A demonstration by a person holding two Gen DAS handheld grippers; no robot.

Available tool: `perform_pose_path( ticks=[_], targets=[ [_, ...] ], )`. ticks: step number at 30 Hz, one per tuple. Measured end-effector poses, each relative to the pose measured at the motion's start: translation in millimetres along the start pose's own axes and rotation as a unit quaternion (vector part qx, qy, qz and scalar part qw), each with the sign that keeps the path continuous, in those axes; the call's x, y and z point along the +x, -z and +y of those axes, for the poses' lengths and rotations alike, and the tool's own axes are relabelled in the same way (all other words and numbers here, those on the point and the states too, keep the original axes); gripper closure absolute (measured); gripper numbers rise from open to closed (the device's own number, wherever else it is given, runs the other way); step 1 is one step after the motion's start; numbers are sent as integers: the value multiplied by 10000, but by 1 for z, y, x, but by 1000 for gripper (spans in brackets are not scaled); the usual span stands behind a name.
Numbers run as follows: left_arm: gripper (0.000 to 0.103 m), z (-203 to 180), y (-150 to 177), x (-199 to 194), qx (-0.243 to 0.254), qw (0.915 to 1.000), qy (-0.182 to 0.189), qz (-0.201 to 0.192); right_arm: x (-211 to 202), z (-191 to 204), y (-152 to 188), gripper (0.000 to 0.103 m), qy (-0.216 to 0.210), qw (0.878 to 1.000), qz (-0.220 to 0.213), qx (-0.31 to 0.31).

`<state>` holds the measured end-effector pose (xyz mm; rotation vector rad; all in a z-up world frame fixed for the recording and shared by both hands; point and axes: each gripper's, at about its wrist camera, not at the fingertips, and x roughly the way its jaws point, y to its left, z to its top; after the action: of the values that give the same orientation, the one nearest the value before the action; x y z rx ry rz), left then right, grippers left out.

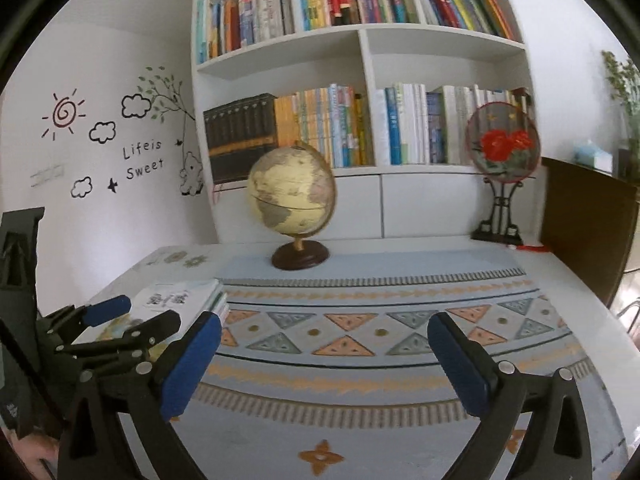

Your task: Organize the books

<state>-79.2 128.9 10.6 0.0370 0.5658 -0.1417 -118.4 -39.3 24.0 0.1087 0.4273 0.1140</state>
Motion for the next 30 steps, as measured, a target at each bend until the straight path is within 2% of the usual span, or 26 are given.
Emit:
perform_pose_path(
  ticks=[8, 13, 25, 30],
  targets=[
    [27, -16, 17, 1, -178, 9997, -176, 0, 10, -14, 16, 0, -60, 9998, 159, -44],
    [27, -14, 16, -14, -247, 9978, -299, -542, 3, -8, 19, 0, -159, 9992, -224, -278],
    [26, -19, 23, -2, -109, 9982, -420, -407, 17, 5, 25, 0, -413, 9987, -91, -293],
    [26, -16, 25, 4, -224, 9989, -293, -299, 23, 2, 28, 0, -444, 9989, -32, -172]
  ],
)
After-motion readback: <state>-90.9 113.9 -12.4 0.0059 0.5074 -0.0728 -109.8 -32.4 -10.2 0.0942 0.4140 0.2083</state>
